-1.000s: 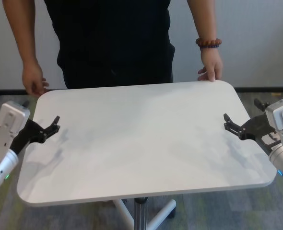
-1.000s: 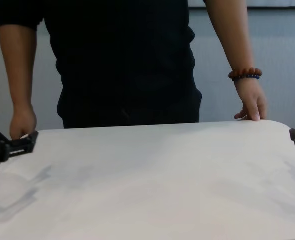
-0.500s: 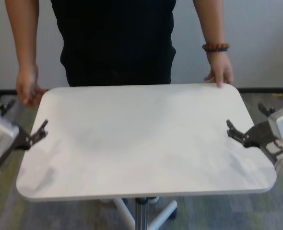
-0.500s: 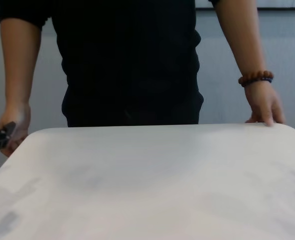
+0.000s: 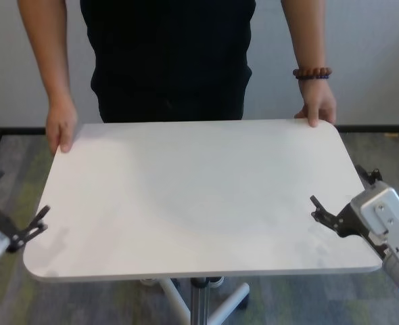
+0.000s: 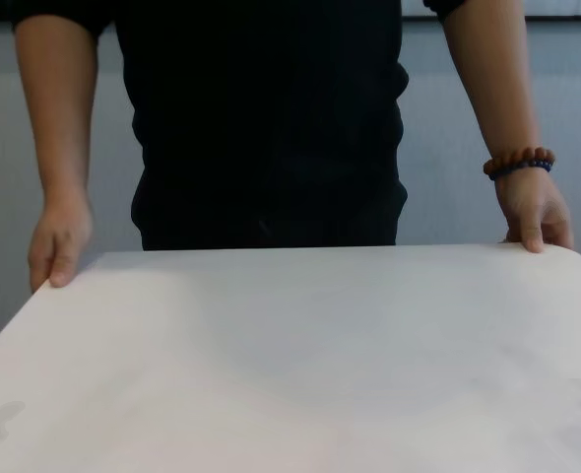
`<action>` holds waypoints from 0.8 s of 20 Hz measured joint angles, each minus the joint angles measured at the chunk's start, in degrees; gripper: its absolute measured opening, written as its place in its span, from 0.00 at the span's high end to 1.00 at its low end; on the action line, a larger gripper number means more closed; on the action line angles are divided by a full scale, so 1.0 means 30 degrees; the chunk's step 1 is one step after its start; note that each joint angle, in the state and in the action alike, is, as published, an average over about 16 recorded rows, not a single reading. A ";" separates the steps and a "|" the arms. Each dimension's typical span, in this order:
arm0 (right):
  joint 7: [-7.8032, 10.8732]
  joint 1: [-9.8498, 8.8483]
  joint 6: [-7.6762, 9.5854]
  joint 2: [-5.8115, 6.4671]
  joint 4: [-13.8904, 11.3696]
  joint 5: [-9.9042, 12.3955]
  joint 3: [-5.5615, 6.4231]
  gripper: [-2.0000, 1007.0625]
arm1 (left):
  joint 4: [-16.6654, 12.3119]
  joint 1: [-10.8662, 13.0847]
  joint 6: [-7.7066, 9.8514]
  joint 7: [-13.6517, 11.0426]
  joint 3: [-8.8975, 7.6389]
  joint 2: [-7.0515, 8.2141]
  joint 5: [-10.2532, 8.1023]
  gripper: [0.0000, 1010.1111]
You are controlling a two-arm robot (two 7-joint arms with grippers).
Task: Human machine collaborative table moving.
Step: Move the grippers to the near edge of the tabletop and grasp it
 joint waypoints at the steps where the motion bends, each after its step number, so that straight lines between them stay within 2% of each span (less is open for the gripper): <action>1: -0.0094 -0.0271 0.0254 0.0141 -0.0383 -0.0264 -0.0029 0.01 | -0.0117 0.0434 -0.0157 0.0113 -0.0158 0.0207 0.0129 0.01; 5: -0.0404 -0.1333 0.1283 0.0697 -0.1795 -0.1347 -0.0242 0.01 | -0.0395 0.2031 -0.0868 0.0448 -0.0756 0.0920 0.0570 0.01; 9: -0.0733 -0.2346 0.2243 0.1112 -0.2885 -0.2457 -0.0561 0.01 | -0.0435 0.3215 -0.1516 0.0625 -0.1194 0.1343 0.0854 0.01; 12: -0.0933 -0.3040 0.3130 0.1302 -0.3499 -0.3318 -0.0885 0.01 | -0.0410 0.3848 -0.1909 0.0700 -0.1370 0.1491 0.1164 0.01; 16: -0.1111 -0.3757 0.4437 0.1429 -0.4036 -0.4473 -0.1414 0.01 | -0.0348 0.4300 -0.2180 0.0616 -0.1353 0.1516 0.1736 0.01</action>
